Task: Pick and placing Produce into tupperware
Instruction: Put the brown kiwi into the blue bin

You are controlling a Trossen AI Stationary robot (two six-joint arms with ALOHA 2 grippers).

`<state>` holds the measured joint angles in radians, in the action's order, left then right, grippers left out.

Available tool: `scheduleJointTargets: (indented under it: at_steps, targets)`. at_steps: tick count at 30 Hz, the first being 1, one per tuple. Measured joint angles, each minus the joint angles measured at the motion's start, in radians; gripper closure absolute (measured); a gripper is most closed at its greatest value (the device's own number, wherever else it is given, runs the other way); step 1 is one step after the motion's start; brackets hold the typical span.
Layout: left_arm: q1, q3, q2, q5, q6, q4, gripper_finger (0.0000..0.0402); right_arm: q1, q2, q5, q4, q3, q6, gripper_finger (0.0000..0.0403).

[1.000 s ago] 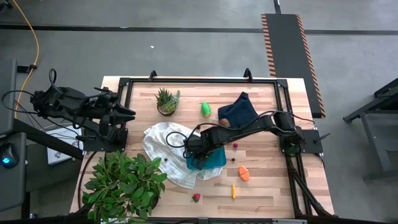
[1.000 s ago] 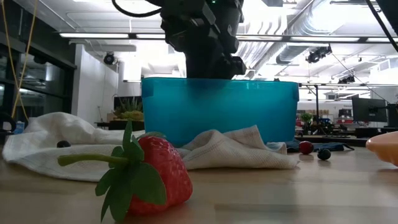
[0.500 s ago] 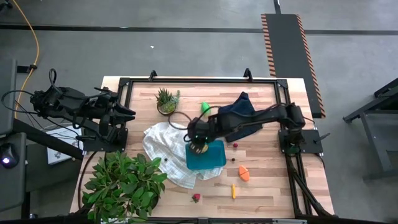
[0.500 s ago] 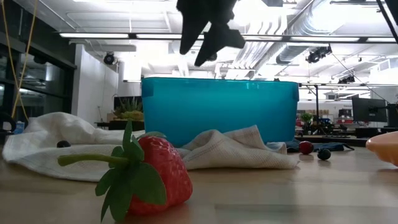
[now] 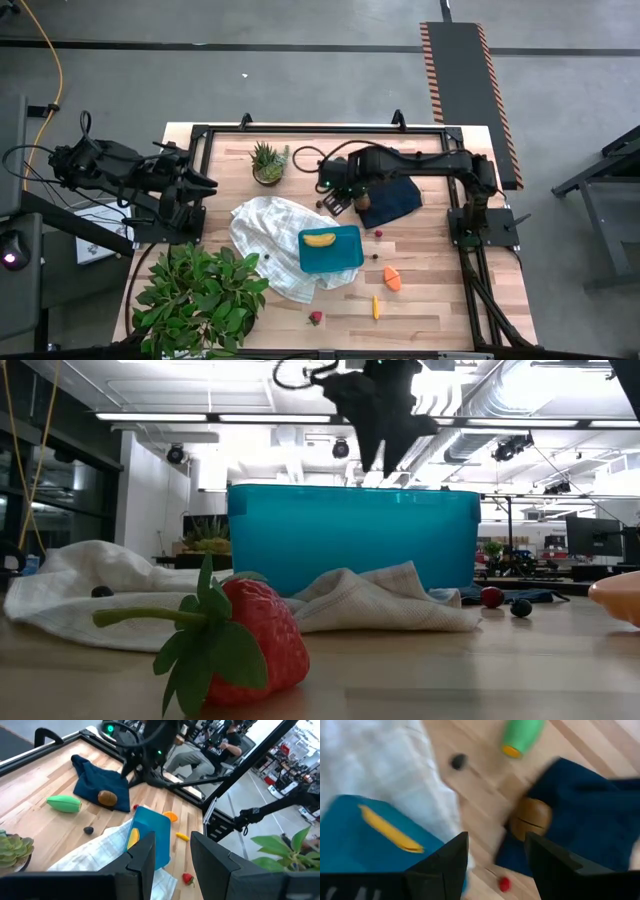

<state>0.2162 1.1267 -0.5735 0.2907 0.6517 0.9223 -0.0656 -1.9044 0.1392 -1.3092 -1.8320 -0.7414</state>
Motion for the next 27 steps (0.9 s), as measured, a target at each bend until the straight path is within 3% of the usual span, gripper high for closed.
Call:
scheduleJointTargets:
  at_steps: [9,20,27]
  targets:
    - [0.000,0.000,0.000,-0.004,0.000,0.042,0.0291,-0.092,0.001,-0.047,-0.018,0.000,0.063,0.0213]
    - [0.000,0.000,0.000,-0.004,-0.019,0.047,0.0291,-0.179,0.001,-0.037,-0.035,0.001,0.070,0.0148]
    - [0.000,0.000,0.000,-0.004,-0.019,0.046,0.0291,-0.197,0.002,-0.044,0.009,0.133,0.072,0.0143]
